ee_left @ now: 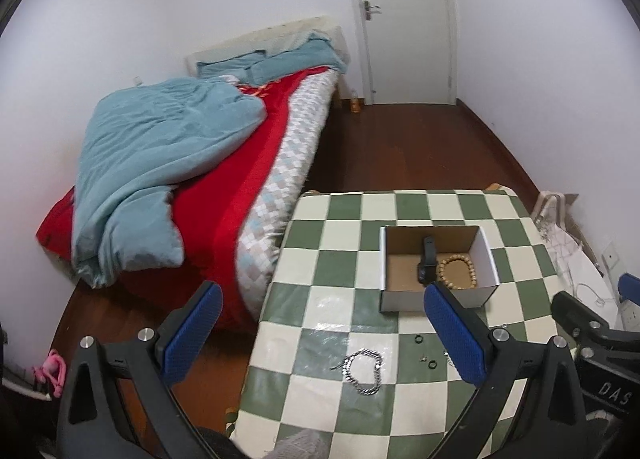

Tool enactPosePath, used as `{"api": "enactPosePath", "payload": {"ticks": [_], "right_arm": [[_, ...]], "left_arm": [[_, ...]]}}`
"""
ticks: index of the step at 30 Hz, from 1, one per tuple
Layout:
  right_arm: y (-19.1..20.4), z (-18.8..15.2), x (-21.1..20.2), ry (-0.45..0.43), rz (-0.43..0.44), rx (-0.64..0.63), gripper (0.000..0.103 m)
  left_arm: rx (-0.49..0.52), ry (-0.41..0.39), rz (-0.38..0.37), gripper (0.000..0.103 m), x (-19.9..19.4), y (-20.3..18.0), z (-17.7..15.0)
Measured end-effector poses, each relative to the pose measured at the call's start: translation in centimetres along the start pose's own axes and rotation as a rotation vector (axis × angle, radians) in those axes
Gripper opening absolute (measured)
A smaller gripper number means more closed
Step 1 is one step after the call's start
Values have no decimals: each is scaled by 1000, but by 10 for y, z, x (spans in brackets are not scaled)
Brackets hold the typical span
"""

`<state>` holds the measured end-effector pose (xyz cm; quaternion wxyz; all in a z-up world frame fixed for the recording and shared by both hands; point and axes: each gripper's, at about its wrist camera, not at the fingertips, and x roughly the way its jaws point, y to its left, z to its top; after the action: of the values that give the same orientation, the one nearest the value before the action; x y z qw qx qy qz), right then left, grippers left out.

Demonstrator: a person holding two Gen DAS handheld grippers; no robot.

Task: Organize jewelry
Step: 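Withdraw both open tools up out of the box, then grasp the thick silver chain with left tool while right tool grasps the heart chain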

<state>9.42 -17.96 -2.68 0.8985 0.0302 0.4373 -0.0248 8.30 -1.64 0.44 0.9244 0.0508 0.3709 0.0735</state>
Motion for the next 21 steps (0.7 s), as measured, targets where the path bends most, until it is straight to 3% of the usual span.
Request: {"api": "enactPosePath", "payload": {"ticks": [4,9,11,13,21], "right_arm": [[-7,-11,10,37,3,6,102],[-22,-35,63,173,0,52,102],[-27,-45,89,224,12,82,97],[-28,-53,116,262,9,98,80],[-18,-72,190,354,20,136,68]], "left_arm": [[-19,23,38,103,9,12,-14],[-4,124,109,103,58,21,-42],[12,181,136,103,85,23,-56],[23,241,144,103,111,24,-69],[16,440,13,102,181,8,-102]]}}
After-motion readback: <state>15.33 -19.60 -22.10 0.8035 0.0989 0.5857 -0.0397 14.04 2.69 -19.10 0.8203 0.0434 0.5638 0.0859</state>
